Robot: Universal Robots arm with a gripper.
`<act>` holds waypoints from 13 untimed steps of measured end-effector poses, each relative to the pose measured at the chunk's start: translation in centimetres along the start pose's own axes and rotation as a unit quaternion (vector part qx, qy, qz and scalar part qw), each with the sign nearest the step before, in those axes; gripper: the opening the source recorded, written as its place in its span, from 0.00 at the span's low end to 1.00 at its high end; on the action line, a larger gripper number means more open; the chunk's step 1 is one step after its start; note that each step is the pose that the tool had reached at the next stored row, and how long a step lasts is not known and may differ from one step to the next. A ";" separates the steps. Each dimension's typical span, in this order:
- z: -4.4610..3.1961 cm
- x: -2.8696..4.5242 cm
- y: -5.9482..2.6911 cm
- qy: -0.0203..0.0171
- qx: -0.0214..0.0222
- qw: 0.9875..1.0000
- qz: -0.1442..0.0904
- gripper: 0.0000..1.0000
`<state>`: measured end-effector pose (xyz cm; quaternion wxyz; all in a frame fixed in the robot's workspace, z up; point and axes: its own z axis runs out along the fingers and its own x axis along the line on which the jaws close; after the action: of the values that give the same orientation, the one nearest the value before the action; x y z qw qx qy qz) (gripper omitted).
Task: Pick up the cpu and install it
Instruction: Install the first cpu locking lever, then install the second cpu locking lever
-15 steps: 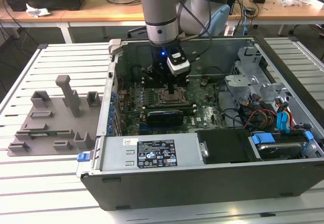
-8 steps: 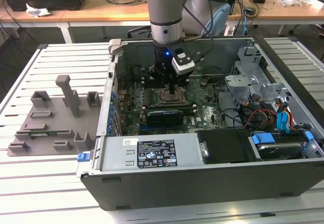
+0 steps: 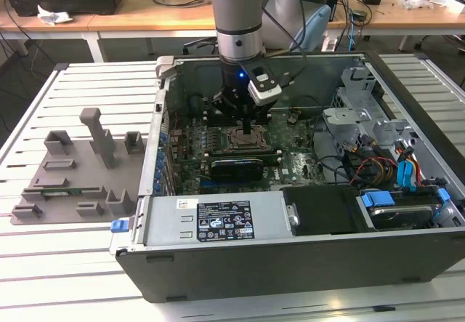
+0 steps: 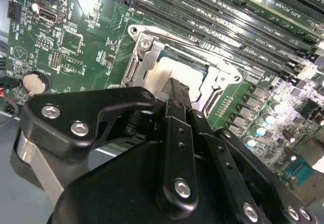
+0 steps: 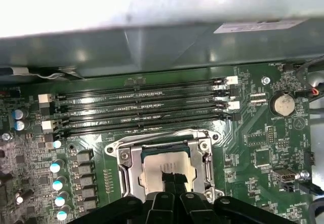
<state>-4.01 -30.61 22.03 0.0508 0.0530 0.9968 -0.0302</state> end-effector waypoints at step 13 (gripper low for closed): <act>-0.32 -0.03 -0.02 0.000 0.000 1.000 0.000 0.11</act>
<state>-4.01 -30.61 22.36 0.0508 0.0530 0.9968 -0.0302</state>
